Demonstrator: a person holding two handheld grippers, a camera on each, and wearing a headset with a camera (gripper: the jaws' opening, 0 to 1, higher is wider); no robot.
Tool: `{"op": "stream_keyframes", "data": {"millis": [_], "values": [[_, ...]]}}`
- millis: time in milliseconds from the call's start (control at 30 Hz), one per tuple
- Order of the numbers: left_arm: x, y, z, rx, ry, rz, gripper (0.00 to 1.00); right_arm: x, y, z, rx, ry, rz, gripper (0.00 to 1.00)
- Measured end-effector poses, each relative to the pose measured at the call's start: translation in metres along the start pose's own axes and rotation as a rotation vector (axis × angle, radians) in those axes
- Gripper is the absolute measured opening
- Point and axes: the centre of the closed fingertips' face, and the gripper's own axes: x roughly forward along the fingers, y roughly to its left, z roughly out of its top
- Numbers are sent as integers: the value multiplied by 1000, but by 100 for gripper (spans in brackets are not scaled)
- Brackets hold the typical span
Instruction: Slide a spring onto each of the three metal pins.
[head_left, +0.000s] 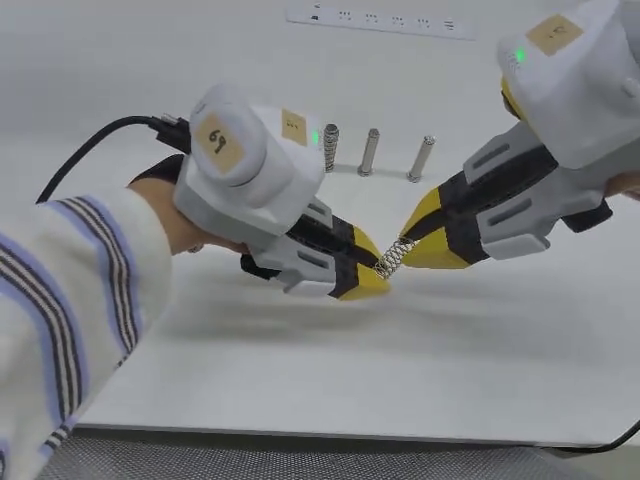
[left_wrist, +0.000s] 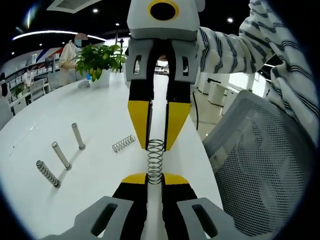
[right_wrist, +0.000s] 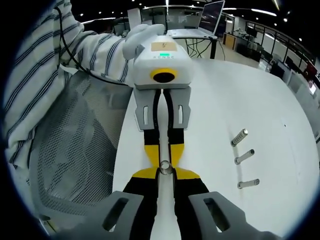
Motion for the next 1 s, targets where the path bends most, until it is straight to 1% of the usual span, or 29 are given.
{"op": "stream_keyframes", "data": {"millis": [100,233,333,400,433,467,567,700,733,800,1000], "values": [[0,-1,0,-4,-5,0,2,1,-1,0,-10,6,7,8],[1,0,0,4,4,1,2,2,-2,-2,-37,29,14,8],[2,-1,-1,7,10,-2,2,3,-1,0,-51,31,21,9],[3,-2,-2,6,16,-6,2,5,-2,4,-69,26,13,18],[4,-2,-3,1,16,-9,2,7,-2,4,-79,35,16,23],[4,-2,-3,2,16,-8,2,8,-2,2,-85,47,18,24],[5,-2,-3,2,16,-5,2,12,-2,0,-105,69,35,18],[4,-1,0,-8,3,1,2,18,1,-2,-104,84,65,19],[4,-1,1,-11,1,4,2,20,1,-5,-105,97,69,18],[4,-1,2,-19,-5,10,2,23,1,-7,-112,107,78,16],[3,1,3,-21,-12,22,2,26,2,-7,-121,122,90,13]]}}
